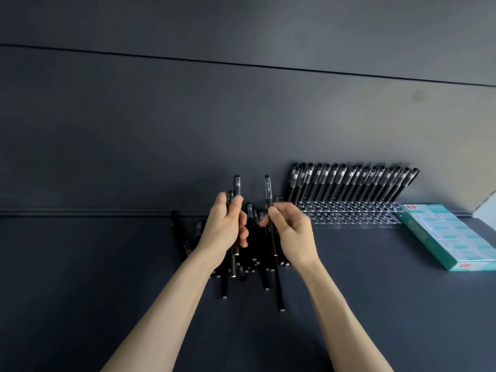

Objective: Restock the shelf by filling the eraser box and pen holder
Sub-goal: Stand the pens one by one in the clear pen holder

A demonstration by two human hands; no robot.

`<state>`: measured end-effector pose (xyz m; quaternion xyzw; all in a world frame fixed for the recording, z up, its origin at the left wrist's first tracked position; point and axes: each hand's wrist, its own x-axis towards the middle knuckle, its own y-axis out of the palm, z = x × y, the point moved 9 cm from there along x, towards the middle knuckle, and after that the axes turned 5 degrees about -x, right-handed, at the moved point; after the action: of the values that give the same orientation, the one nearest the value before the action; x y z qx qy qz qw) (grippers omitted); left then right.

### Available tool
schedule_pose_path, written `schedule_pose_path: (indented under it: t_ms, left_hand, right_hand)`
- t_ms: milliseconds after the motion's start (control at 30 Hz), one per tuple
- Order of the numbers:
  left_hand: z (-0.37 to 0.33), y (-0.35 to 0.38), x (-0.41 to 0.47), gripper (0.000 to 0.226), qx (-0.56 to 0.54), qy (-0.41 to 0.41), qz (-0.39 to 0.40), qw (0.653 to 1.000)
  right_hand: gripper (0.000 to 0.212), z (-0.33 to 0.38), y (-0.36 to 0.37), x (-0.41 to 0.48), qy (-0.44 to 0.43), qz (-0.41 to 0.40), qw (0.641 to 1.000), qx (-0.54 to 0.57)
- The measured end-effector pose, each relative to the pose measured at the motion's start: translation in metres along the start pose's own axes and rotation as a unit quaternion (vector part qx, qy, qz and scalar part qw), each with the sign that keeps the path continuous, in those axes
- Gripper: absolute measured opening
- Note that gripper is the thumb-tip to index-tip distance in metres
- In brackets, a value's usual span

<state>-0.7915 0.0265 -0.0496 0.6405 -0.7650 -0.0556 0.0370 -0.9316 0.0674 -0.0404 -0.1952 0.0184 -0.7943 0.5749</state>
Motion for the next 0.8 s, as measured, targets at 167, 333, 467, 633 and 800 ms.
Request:
schedule_pose_path:
  t_ms: [167, 333, 467, 633, 800]
  left_hand:
    - [0.001, 0.046, -0.013, 0.023, -0.041, 0.007, 0.024, 0.999]
    - [0.007, 0.103, -0.027, 0.021, -0.05, 0.027, 0.007, 0.998]
    - [0.008, 0.123, -0.037, 0.023, -0.036, 0.08, -0.037, 0.995]
    - [0.019, 0.126, -0.045, 0.026, 0.005, 0.114, -0.08, 0.99]
    - [0.025, 0.125, -0.048, 0.023, -0.012, 0.103, -0.089, 0.991]
  right_hand:
    - [0.015, 0.011, -0.04, 0.002, -0.006, 0.059, 0.997, 0.052]
    - [0.065, 0.001, -0.099, 0.003, 0.006, 0.074, 0.992, 0.106]
    - [0.074, -0.006, -0.13, 0.008, -0.015, 0.071, 0.993, 0.095]
    - [0.047, -0.006, -0.145, 0.021, -0.057, 0.021, 0.997, 0.051]
    - [0.045, 0.014, -0.148, 0.038, -0.122, -0.045, 0.991, 0.03]
